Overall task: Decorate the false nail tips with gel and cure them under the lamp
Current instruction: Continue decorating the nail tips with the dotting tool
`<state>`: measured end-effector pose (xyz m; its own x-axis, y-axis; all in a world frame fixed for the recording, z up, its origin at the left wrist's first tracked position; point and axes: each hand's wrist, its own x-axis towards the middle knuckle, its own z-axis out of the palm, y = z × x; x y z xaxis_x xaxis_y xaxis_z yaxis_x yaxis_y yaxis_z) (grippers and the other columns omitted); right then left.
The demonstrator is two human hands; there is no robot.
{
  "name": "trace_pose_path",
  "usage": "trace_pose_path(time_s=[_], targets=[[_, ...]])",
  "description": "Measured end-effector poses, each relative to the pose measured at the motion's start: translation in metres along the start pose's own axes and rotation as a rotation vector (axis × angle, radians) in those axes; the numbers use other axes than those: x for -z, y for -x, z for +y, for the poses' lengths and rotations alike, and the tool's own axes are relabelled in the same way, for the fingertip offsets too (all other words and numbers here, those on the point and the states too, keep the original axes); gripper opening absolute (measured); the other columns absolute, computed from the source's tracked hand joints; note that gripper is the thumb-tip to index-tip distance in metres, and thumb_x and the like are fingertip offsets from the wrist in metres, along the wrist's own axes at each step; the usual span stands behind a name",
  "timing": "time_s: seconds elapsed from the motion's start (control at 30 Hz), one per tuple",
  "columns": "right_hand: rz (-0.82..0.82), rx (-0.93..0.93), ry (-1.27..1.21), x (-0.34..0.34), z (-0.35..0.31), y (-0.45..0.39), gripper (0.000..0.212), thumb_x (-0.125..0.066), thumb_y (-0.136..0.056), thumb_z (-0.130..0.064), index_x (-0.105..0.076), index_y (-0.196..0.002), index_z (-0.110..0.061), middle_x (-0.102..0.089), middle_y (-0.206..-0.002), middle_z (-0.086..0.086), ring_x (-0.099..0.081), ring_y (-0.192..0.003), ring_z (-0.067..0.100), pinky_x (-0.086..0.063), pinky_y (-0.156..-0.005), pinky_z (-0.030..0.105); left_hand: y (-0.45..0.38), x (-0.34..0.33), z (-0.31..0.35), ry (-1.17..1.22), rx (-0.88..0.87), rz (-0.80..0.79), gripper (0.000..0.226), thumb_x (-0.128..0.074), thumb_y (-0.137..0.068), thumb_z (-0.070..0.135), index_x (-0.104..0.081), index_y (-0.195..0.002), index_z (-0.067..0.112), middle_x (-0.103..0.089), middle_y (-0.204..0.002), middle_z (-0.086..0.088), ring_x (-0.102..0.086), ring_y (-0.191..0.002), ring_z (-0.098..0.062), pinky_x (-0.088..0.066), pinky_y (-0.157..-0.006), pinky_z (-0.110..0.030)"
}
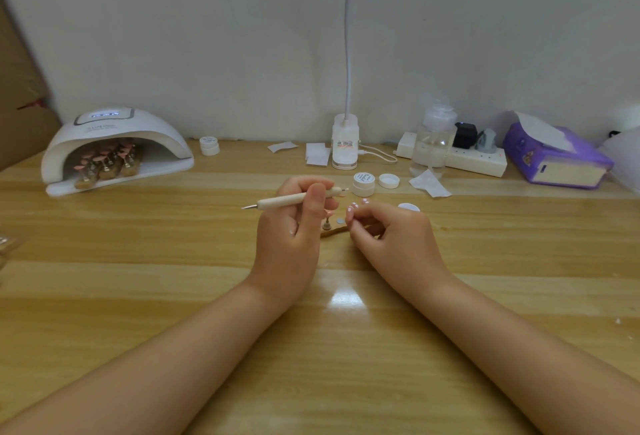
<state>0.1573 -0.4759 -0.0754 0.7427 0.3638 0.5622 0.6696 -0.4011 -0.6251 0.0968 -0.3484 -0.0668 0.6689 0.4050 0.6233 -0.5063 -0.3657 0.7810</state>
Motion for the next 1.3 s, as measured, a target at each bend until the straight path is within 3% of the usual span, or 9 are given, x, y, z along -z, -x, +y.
trace_pose_path(time_s=[0.1, 0.23, 0.43, 0.8, 1.17, 1.3], targets=[[0.003, -0.002, 0.005, 0.0003, 0.0008, -0.0005, 0.008, -0.066, -0.084, -0.014, -0.071, -0.079, -0.018, -0.058, -0.064, -0.025, -0.057, -0.062, -0.004, -0.04, -0.06, 0.007, -0.0006, 0.0001, 0.0011, 0.028, -0.015, 0.012, 0.022, -0.043, -0.093, 0.039, -0.06, -0.094, 0.025, -0.068, -0.085, 0.003, -0.065, -0.078, -0.007, -0.05, -0.067, -0.019], [0.017, -0.023, -0.007, -0.0008, 0.0012, -0.0007, 0.009, -0.066, -0.085, -0.016, -0.071, -0.077, -0.016, -0.056, -0.06, -0.024, -0.055, -0.059, -0.003, -0.039, -0.06, 0.008, -0.0008, 0.0003, 0.0008, 0.003, 0.03, 0.037, 0.02, -0.044, -0.091, 0.041, -0.061, -0.083, 0.034, -0.068, -0.075, 0.006, -0.063, -0.067, -0.011, -0.051, -0.062, -0.025], [0.015, -0.01, -0.008, -0.0003, 0.0003, -0.0016, 0.008, -0.067, -0.083, -0.013, -0.071, -0.077, -0.016, -0.054, -0.059, -0.028, -0.056, -0.059, -0.007, -0.039, -0.061, 0.007, 0.0006, 0.0, -0.0038, -0.032, 0.057, -0.008, 0.024, -0.045, -0.092, 0.028, -0.062, -0.077, 0.035, -0.067, -0.075, 0.0, -0.065, -0.07, -0.009, -0.05, -0.062, -0.019], [0.022, -0.014, -0.016, -0.0004, 0.0012, -0.0014, 0.009, -0.066, -0.086, -0.019, -0.073, -0.082, -0.015, -0.065, -0.066, -0.012, -0.058, -0.066, 0.002, -0.042, -0.061, 0.012, 0.0024, 0.0002, -0.0041, -0.012, 0.047, -0.024, 0.019, -0.044, -0.089, 0.031, -0.059, -0.079, 0.029, -0.066, -0.074, 0.001, -0.062, -0.068, -0.002, -0.047, -0.061, -0.016], [0.009, -0.025, -0.047, 0.0004, 0.0013, -0.002, 0.009, -0.066, -0.087, -0.02, -0.073, -0.086, -0.015, -0.06, -0.066, -0.019, -0.056, -0.064, -0.006, -0.04, -0.063, 0.008, 0.0027, -0.0008, -0.0033, -0.009, 0.052, -0.037, 0.02, -0.042, -0.09, 0.023, -0.058, -0.079, 0.026, -0.068, -0.076, 0.014, -0.061, -0.067, 0.0, -0.046, -0.061, -0.013], [0.021, -0.022, -0.044, 0.0001, 0.0012, -0.0018, 0.01, -0.066, -0.087, -0.019, -0.073, -0.084, -0.013, -0.063, -0.065, -0.011, -0.055, -0.061, 0.003, -0.044, -0.062, 0.017, 0.0031, -0.0008, -0.0041, -0.029, 0.06, -0.03, 0.02, -0.042, -0.09, 0.025, -0.058, -0.078, 0.028, -0.066, -0.074, 0.0, -0.062, -0.067, 0.0, -0.049, -0.061, -0.019]])
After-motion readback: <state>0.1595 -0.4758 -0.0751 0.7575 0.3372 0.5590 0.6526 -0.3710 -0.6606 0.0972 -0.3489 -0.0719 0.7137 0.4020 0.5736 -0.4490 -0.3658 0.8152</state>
